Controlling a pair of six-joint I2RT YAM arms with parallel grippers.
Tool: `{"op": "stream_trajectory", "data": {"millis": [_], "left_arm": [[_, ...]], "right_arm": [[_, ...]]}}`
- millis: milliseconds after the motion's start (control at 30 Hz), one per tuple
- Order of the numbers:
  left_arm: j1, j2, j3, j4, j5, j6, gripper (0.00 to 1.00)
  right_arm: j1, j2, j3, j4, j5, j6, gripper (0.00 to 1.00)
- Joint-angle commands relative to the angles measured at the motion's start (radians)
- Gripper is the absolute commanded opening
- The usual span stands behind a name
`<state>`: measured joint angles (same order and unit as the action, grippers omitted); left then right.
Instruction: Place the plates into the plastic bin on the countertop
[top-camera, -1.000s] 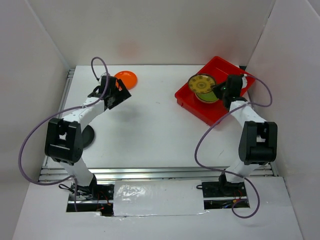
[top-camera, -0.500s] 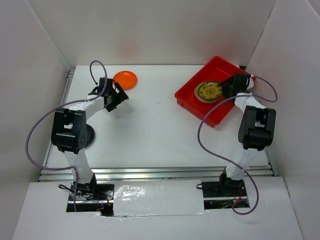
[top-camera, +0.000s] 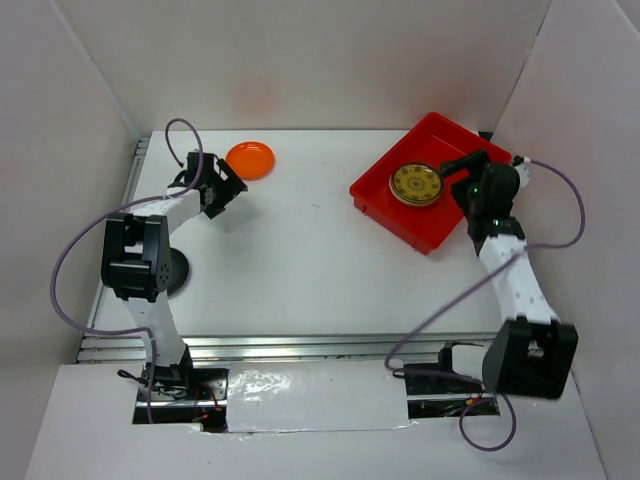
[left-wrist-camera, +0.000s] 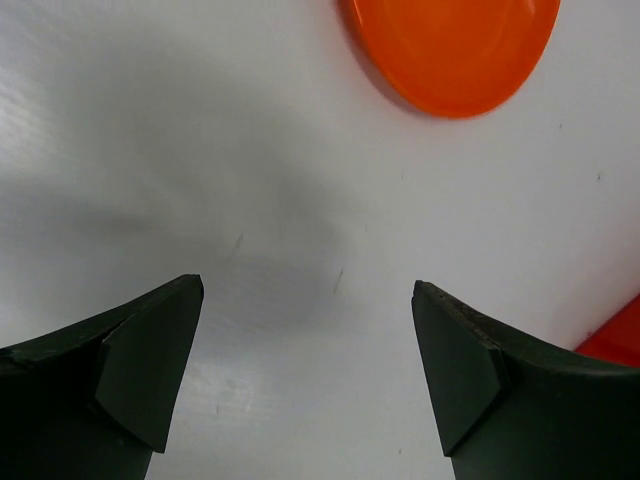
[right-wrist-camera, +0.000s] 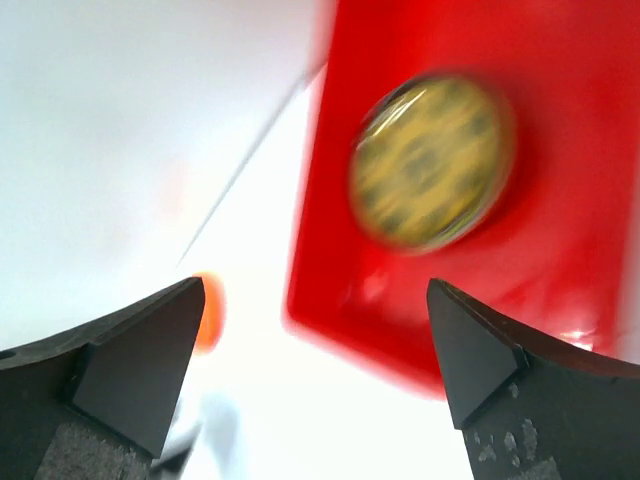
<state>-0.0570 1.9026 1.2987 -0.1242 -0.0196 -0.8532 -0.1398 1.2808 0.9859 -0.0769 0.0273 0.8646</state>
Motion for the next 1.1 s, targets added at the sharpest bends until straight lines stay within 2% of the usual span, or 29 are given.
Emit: {"op": "stream_trajectory", "data": {"millis": [0, 33, 67, 133, 300, 367, 500, 567, 733, 767, 833, 867, 900, 1000, 1033, 1067], "left_arm": [[0.051, 0.088, 0.037, 0.183, 0.043, -0.066, 0.99], [0.055, 0.105, 0.040, 0.246, 0.058, -0.078, 0.99], [0.083, 0.142, 0.059, 0.271, 0.064, -0.086, 0.99], [0.098, 0.191, 0.127, 0.296, 0.087, -0.112, 0.99], [0.111, 0.383, 0.316, 0.241, 0.090, -0.112, 0.99], [0.117, 0.421, 0.382, 0.219, 0.092, -0.116, 0.94], [0.123, 0.522, 0.491, 0.140, 0.092, -0.116, 0.74], [0.120, 0.564, 0.554, 0.127, 0.105, -0.106, 0.70], [0.118, 0.621, 0.631, 0.080, 0.125, -0.110, 0.48], [0.118, 0.628, 0.631, 0.084, 0.130, -0.118, 0.34], [0.121, 0.630, 0.625, 0.113, 0.158, -0.122, 0.22], [0.121, 0.628, 0.622, 0.115, 0.168, -0.129, 0.05], [0.121, 0.618, 0.617, 0.115, 0.176, -0.132, 0.00], [0.112, 0.486, 0.504, 0.179, 0.188, -0.139, 0.00], [0.106, 0.433, 0.382, 0.207, 0.184, -0.135, 0.00], [0.099, 0.302, 0.322, 0.269, 0.179, -0.112, 0.00]], "right_arm": [[0.040, -0.156, -0.198, 0.170, -0.240, -0.016, 1.00], [0.042, -0.228, -0.246, 0.225, -0.322, -0.004, 1.00], [0.051, -0.256, -0.332, 0.329, -0.469, 0.013, 1.00], [0.081, -0.314, -0.416, 0.417, -0.576, 0.049, 1.00], [0.164, -0.408, -0.438, 0.384, -0.655, 0.048, 1.00], [0.181, -0.455, -0.437, 0.361, -0.655, 0.034, 1.00], [0.197, -0.523, -0.409, 0.257, -0.650, -0.002, 1.00], [0.200, -0.557, -0.408, 0.244, -0.649, 0.001, 1.00], [0.216, -0.580, -0.412, 0.249, -0.653, 0.013, 1.00], [0.220, -0.577, -0.411, 0.247, -0.658, 0.005, 1.00], [0.224, -0.561, -0.411, 0.241, -0.653, 0.002, 1.00], [0.226, -0.557, -0.412, 0.247, -0.649, -0.007, 1.00], [0.229, -0.545, -0.415, 0.250, -0.646, -0.010, 1.00], [0.246, -0.496, -0.424, 0.275, -0.621, -0.025, 1.00], [0.255, -0.477, -0.418, 0.281, -0.601, -0.035, 1.00], [0.282, -0.451, -0.411, 0.276, -0.577, -0.059, 1.00]]}}
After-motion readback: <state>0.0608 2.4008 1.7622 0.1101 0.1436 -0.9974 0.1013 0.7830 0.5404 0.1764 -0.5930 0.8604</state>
